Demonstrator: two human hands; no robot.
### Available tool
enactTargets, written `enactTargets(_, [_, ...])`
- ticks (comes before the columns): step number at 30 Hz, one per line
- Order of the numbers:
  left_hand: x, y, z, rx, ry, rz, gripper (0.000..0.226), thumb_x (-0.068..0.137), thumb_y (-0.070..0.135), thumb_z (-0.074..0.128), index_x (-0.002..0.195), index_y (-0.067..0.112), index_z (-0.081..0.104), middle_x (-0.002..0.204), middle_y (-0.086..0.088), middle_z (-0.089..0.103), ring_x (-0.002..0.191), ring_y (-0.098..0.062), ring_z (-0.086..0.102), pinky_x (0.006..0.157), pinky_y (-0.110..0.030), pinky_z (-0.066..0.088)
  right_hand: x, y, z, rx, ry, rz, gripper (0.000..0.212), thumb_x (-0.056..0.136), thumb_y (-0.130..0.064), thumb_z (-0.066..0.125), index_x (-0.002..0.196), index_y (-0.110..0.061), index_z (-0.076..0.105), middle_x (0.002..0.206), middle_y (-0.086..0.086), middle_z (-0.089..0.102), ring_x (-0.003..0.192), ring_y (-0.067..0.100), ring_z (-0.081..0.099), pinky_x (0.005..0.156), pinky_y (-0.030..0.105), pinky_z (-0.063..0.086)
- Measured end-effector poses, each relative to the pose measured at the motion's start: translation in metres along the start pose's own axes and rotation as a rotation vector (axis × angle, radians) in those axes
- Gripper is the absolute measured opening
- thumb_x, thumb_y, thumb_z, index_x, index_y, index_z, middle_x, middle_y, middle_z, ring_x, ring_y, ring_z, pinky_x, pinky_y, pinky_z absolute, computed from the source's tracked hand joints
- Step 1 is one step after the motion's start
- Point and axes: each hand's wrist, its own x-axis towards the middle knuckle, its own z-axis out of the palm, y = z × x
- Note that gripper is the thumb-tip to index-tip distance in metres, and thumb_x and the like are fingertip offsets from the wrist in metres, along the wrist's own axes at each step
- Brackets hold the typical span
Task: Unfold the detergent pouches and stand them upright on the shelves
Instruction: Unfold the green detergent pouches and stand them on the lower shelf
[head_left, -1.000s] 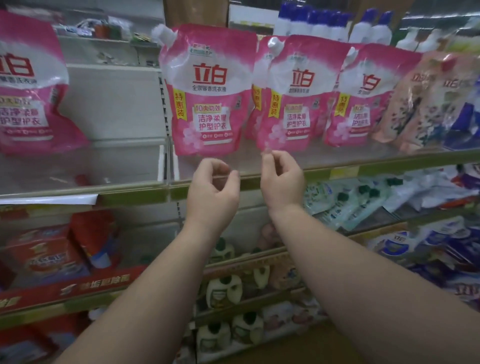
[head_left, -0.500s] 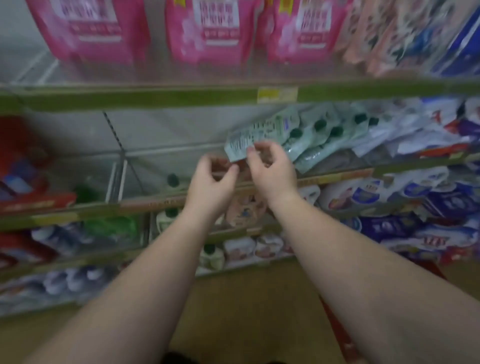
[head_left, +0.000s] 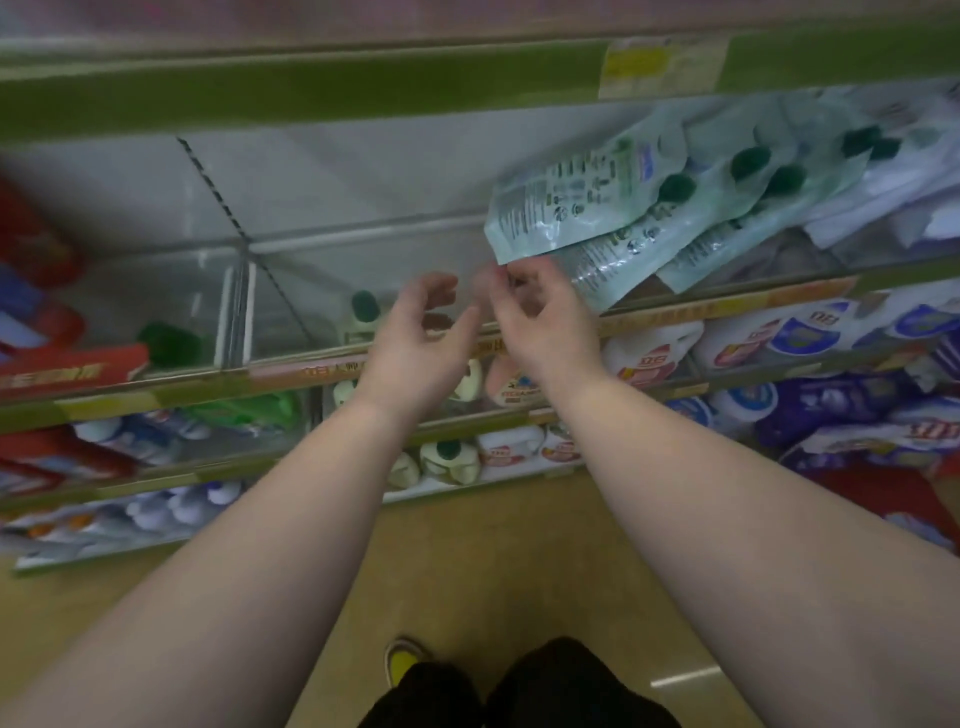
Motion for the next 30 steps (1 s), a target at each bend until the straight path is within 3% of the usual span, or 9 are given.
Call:
enactTargets(4, [0.036, -0.047, 0.006, 0.281, -0.037, 0.081, 0.054, 0.098, 0.052, 0.060, 0.147, 0.031, 0.050, 0.146, 0.011, 0.057, 0.133, -0.009, 0.052, 0.107, -0.031, 0.044, 0.036, 0.029, 0.043, -0.080, -0.041, 0.011, 0.046, 0.082, -0.076, 0.055, 0.120, -0.050, 0.058, 0.126, -0.017, 0.068, 0.116, 0.011, 0.066, 0.103, 0.049, 0.053])
enactTargets(8, [0.072, -0.101, 0.019, 0.640, 0.020, 0.199, 0.055, 0.103, 0.055, 0.046, 0.151, 0.028, 0.048, 0.149, 0.001, 0.056, 0.138, -0.022, 0.051, 0.112, -0.043, 0.045, 0.059, 0.072, 0.071, -0.296, -0.074, -0.280, 0.042, 0.097, -0.056, 0.057, 0.131, -0.031, 0.063, 0.129, -0.005, 0.067, 0.113, 0.019, 0.066, 0.095, 0.041, 0.056])
enactTargets(11, [0.085, -0.129, 0.026, 0.811, 0.108, 0.251, 0.058, 0.102, 0.059, 0.034, 0.149, 0.030, 0.051, 0.152, 0.001, 0.055, 0.141, -0.026, 0.049, 0.115, -0.047, 0.041, 0.070, 0.092, 0.086, -0.500, 0.042, -0.509, 0.038, 0.101, -0.051, 0.050, 0.123, -0.027, 0.070, 0.119, -0.005, 0.071, 0.110, 0.023, 0.067, 0.092, 0.042, 0.054])
enactTargets(15, [0.086, -0.155, 0.042, 0.920, 0.330, 0.349, 0.051, 0.105, 0.053, 0.030, 0.141, 0.034, 0.063, 0.150, 0.005, 0.059, 0.140, -0.023, 0.052, 0.112, -0.042, 0.037, 0.075, 0.119, 0.109, -0.603, 0.261, -0.719, 0.035, 0.106, -0.041, 0.044, 0.098, -0.028, 0.075, 0.104, -0.010, 0.076, 0.101, 0.023, 0.068, 0.089, 0.039, 0.046])
enactTargets(20, [0.094, -0.170, 0.054, 0.921, 0.499, 0.471, 0.049, 0.105, 0.049, 0.033, 0.124, 0.033, 0.075, 0.133, 0.005, 0.072, 0.123, -0.023, 0.066, 0.094, -0.039, 0.044, 0.085, 0.134, 0.122, -0.511, 0.522, -0.918, 0.039, 0.106, -0.030, 0.047, 0.072, -0.021, 0.065, 0.069, -0.002, 0.061, 0.065, 0.025, 0.055, 0.067, 0.036, 0.028])
enactTargets(25, [0.102, -0.180, 0.063, 0.909, 0.679, 0.578, 0.049, 0.103, 0.046, 0.035, 0.097, 0.028, 0.080, 0.103, 0.004, 0.080, 0.091, -0.025, 0.073, 0.072, -0.037, 0.042, 0.086, 0.137, 0.130, -0.457, 0.676, -0.964, 0.040, 0.102, -0.029, 0.052, 0.062, -0.023, 0.056, 0.059, -0.006, 0.042, 0.055, 0.024, 0.044, 0.065, 0.034, 0.023])
enactTargets(30, [0.102, -0.183, 0.066, 0.932, 0.772, 0.623, 0.049, 0.103, 0.043, 0.037, 0.071, 0.023, 0.069, 0.069, -0.001, 0.066, 0.067, -0.030, 0.059, 0.063, -0.037, 0.033, 0.087, 0.135, 0.132, -0.466, 0.752, -0.973, 0.041, 0.099, -0.033, 0.054, 0.059, -0.027, 0.044, 0.055, -0.008, 0.035, 0.051, 0.022, 0.035, 0.060, 0.034, 0.025])
